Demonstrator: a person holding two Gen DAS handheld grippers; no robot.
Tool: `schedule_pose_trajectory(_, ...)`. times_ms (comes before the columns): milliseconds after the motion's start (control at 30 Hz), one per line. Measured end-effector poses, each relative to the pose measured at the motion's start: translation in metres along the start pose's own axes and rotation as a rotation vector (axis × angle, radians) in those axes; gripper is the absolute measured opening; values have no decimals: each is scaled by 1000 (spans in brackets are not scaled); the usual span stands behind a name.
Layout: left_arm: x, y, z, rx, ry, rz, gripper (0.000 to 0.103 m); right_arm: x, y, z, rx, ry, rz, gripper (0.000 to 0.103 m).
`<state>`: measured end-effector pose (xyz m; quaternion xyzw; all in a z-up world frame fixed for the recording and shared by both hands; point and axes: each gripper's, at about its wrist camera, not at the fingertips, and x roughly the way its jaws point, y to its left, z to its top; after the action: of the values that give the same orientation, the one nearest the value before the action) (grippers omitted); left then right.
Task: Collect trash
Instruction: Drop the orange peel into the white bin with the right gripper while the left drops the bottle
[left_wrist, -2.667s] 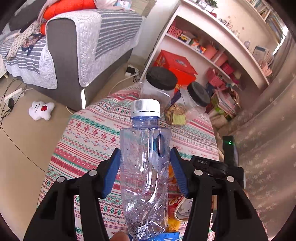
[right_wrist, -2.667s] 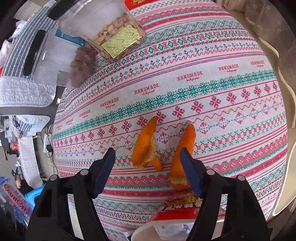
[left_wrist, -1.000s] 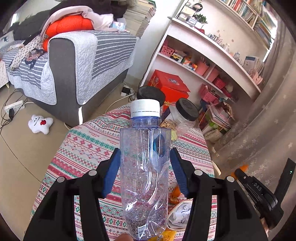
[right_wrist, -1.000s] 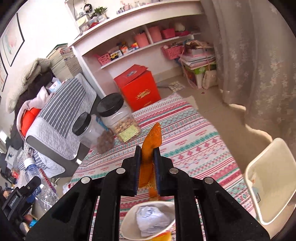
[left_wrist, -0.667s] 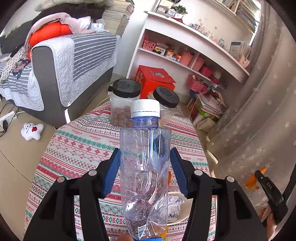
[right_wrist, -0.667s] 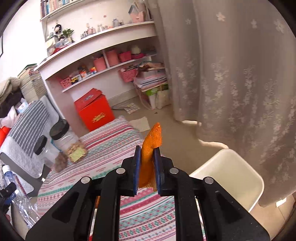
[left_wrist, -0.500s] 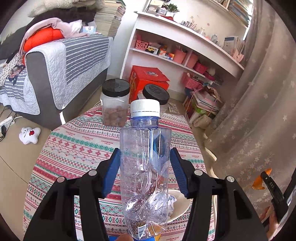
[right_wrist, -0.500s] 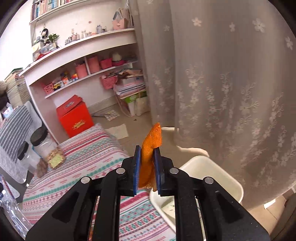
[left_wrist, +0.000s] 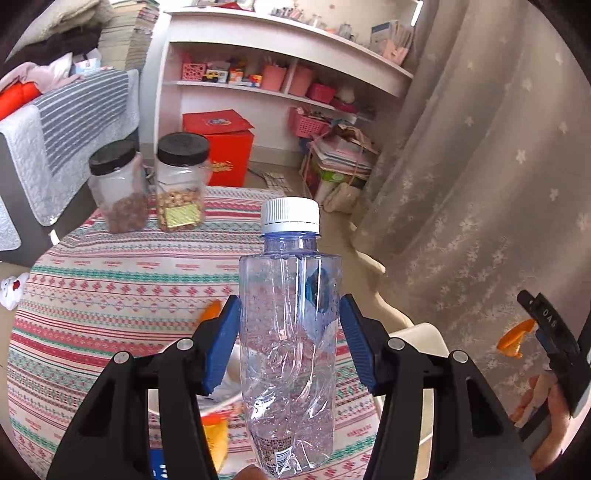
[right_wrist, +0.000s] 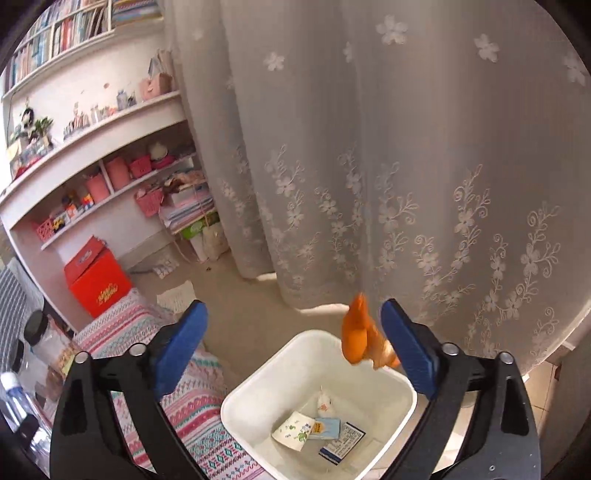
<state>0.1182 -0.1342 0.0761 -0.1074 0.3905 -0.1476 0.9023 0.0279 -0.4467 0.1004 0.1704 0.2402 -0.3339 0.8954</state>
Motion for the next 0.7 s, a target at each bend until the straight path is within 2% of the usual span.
schedule_pose_trajectory(100, 19, -35, -8, 15, 41, -59, 55, -2, -11, 6, 30, -18, 3, 96)
schedule_pose_trajectory(400, 46, -123, -19, 122, 69, -131, 55, -6, -56, 23, 245, -23, 61, 96)
schedule_pose_trajectory(700, 75, -184, -28, 171, 115, -194, 55, -11, -79, 28, 306, -72, 7, 96)
